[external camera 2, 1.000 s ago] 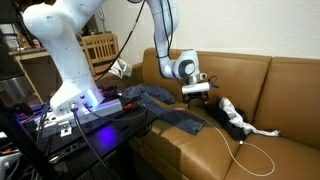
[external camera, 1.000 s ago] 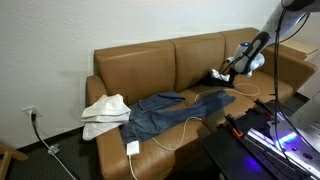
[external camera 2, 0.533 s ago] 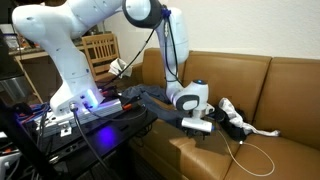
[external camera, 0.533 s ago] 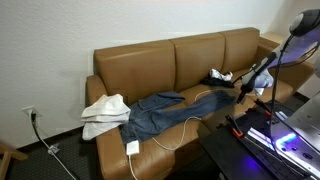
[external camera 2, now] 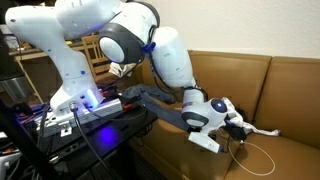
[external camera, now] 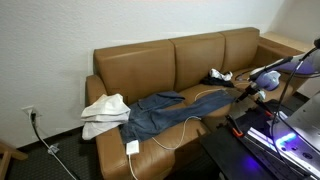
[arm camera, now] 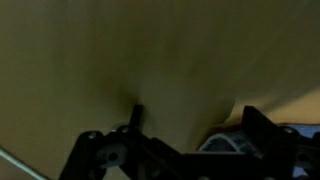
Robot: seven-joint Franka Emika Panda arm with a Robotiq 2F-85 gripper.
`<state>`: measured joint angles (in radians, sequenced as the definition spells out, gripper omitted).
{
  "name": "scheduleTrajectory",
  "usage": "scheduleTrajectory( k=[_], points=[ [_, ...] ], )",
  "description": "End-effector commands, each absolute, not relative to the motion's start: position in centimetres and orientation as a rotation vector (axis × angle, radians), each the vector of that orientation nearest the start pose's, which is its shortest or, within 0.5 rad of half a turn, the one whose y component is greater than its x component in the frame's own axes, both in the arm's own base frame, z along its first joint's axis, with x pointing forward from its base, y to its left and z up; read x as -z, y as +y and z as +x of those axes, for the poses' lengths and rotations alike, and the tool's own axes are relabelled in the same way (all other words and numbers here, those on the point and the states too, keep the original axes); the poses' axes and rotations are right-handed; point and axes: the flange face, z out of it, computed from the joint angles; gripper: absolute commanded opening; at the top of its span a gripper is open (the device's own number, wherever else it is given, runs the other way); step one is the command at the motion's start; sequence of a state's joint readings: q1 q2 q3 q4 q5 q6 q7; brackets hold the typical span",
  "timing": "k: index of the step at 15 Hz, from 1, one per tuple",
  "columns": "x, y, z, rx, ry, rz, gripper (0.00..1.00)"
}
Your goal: Fold the trouser on the couch
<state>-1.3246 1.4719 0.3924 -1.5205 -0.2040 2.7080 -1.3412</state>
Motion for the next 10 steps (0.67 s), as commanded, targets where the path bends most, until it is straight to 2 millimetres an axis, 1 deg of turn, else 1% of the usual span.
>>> scheduleTrajectory(
  k=[1, 3, 4, 6, 8, 9, 10],
  points=[
    [15.8, -44.1, 35.8, 0.524, -0.508, -2.717, 1.00],
    [15.8, -44.3, 36.1, 0.574, -0.552, -2.704, 1.00],
    [16.0, -44.1, 35.8, 0.528, -0.504, -2.729, 1.00],
    [15.9, -44.1, 36.0, 0.553, -0.528, -2.722, 1.00],
    [16.2, -43.7, 35.6, 0.515, -0.530, -2.701, 1.00],
    [16.1, -43.9, 35.7, 0.500, -0.543, -2.686, 1.00],
    [16.1, -43.7, 35.1, 0.441, -0.618, -2.622, 1.00]
  ],
)
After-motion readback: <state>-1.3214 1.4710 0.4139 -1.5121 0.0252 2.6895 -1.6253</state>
